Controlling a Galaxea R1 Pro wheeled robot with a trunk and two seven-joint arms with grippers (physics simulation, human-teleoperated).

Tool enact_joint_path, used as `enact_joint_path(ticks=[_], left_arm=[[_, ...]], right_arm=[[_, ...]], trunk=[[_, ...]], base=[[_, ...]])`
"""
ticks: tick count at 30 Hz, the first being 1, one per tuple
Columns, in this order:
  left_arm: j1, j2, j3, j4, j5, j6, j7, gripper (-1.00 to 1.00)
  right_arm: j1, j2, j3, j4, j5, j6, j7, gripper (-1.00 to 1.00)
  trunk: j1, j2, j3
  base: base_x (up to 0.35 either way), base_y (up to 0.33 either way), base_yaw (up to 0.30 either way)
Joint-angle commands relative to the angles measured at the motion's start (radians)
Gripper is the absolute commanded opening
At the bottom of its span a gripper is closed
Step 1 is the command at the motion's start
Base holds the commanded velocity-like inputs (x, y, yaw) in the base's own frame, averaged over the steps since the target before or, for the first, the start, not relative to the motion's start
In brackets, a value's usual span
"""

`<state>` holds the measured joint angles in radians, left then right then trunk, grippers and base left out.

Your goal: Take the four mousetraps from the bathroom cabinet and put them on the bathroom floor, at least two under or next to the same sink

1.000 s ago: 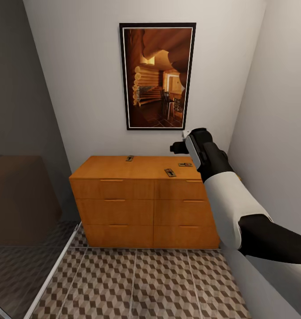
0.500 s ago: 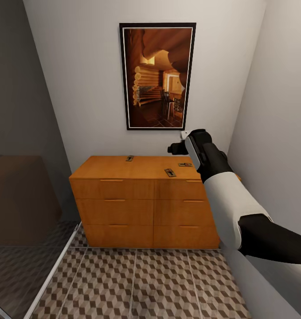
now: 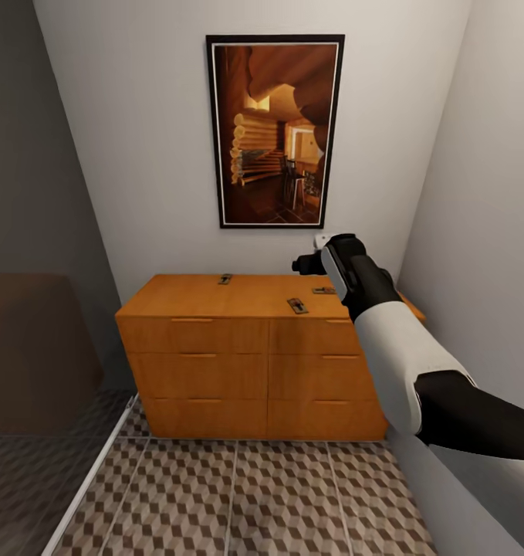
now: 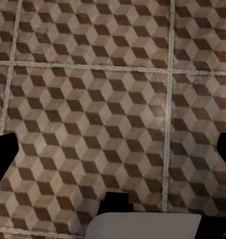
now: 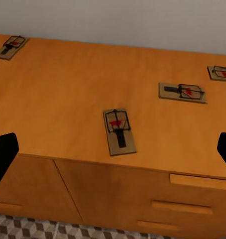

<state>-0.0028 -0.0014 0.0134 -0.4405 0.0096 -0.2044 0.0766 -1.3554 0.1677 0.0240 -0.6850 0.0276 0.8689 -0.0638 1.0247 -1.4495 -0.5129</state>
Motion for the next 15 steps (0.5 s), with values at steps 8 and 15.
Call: enact_joint_path(ticks=[8, 15], left_arm=[[0.000, 0.000, 0.001, -0.001, 0.001, -0.003, 0.002, 1.00], [0.000, 0.000, 0.001, -0.001, 0.001, -0.003, 0.002, 1.00]], right_arm=[[-0.001, 0.001, 0.003, 0.011, 0.002, -0.003, -0.002, 1.00], [-0.001, 0.001, 0.004, 0.053, 0.002, -0.016, -0.002, 1.00]], trunk=[[0.000, 0.000, -0.001], [0.000, 0.000, -0.001]], base=[[0.212, 0.000, 0.000], [0.113, 0.000, 0.000]])
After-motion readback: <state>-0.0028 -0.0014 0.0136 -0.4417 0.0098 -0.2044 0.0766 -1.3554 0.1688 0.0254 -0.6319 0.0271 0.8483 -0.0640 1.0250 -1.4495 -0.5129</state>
